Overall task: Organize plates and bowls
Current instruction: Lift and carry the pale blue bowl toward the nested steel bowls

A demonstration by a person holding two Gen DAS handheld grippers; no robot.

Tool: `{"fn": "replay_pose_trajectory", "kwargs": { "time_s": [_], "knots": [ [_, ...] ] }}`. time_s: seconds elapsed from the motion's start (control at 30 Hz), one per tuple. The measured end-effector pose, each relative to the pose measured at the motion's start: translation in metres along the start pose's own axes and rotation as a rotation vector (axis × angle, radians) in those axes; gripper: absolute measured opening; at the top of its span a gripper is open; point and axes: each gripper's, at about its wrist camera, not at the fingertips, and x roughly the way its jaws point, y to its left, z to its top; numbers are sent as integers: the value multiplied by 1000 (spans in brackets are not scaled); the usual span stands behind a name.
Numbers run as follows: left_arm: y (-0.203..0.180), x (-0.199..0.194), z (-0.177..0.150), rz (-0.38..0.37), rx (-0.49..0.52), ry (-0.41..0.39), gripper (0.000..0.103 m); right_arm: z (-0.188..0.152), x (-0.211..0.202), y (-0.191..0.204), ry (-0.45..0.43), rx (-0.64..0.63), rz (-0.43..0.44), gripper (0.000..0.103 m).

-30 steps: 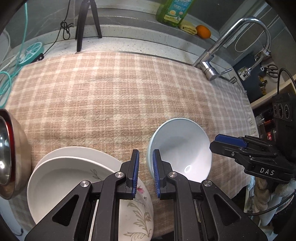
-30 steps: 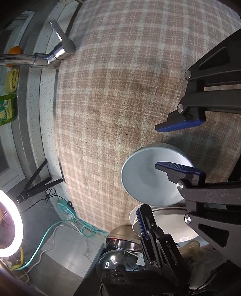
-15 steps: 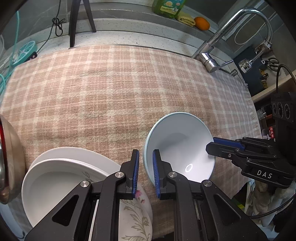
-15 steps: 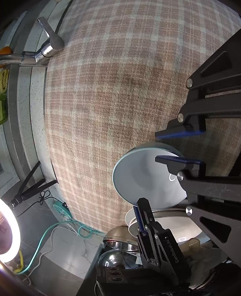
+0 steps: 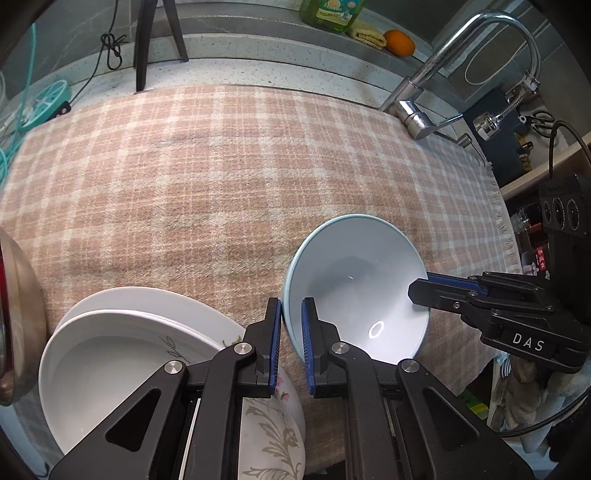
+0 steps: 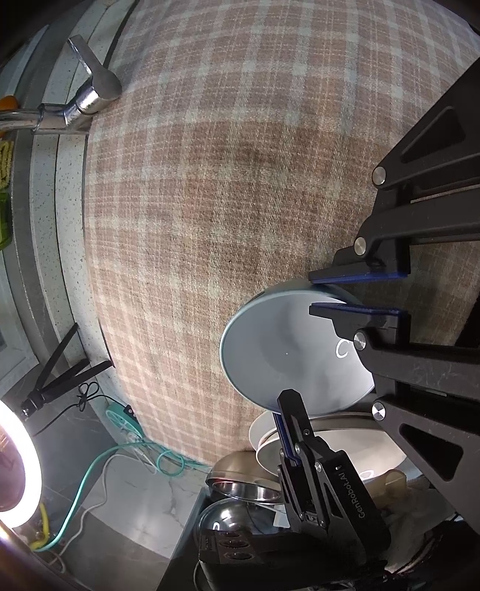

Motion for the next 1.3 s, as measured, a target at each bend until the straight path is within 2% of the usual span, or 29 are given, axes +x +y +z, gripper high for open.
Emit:
{"fn": "replay_pose_trajectory", "kwargs": {
  "time_s": [0.27, 0.57, 0.9, 1.3],
  "knots": [
    [-1, -19, 5, -9, -1, -51, 9, 4, -13, 3, -29, 9, -6, 9],
    [16, -58, 8, -8, -24, -138, 9, 21, -35, 36, -90, -32, 3, 9],
    [67, -101, -5, 27, -99, -217, 9, 45, -42, 112, -131, -160, 26, 9],
    [143, -140, -31, 87, -218, -266, 9, 61, -7, 209, -121, -296, 58, 9]
  ]
}}
